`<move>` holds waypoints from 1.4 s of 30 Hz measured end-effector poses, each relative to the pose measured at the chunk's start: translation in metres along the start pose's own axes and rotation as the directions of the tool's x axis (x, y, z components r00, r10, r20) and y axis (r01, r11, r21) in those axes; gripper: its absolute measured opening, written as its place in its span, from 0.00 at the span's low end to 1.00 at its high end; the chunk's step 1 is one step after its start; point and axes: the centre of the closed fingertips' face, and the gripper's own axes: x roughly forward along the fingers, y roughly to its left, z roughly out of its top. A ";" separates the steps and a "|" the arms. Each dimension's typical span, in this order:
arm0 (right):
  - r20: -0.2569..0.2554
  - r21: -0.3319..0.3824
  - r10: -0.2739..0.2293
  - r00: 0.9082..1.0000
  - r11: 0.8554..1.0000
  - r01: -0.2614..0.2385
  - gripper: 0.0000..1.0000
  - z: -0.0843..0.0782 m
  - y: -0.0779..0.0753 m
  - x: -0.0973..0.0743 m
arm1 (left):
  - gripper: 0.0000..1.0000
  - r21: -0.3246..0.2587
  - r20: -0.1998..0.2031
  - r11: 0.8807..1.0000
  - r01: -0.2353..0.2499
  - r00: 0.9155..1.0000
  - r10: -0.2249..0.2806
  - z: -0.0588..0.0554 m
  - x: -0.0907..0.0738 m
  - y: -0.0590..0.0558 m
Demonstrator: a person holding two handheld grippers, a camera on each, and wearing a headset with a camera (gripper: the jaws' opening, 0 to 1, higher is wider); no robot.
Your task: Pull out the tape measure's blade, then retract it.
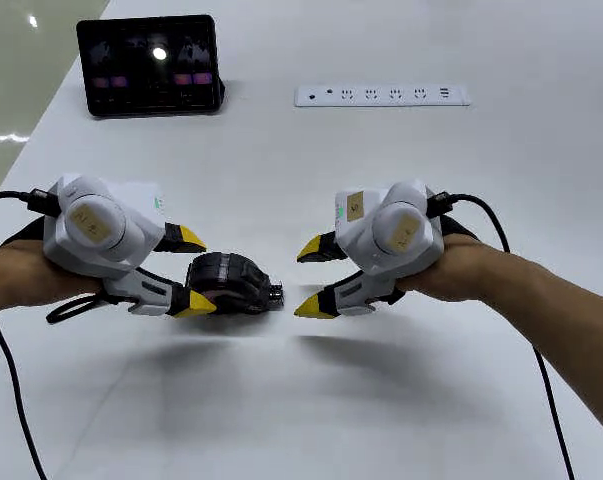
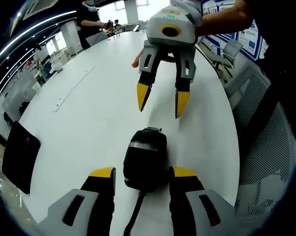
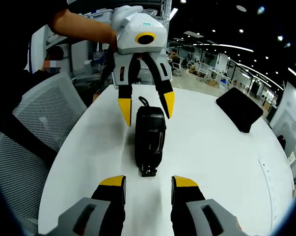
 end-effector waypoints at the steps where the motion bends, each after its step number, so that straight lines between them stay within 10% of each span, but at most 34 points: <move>1: 0.000 0.001 0.003 1.000 1.000 -0.003 0.33 0.000 0.000 0.001 | 0.38 0.005 -0.003 1.000 0.003 1.000 -0.003 0.000 0.000 0.000; 17: -0.041 0.002 0.058 0.997 0.998 -0.058 0.20 -0.006 0.003 0.030 | 0.26 0.065 -0.079 0.994 0.085 0.994 -0.080 -0.010 0.004 -0.003; 42: -0.047 -0.021 0.038 0.998 0.999 -0.039 0.11 -0.007 0.003 0.040 | 0.23 0.068 -0.062 0.993 0.095 0.994 -0.091 -0.011 0.005 -0.003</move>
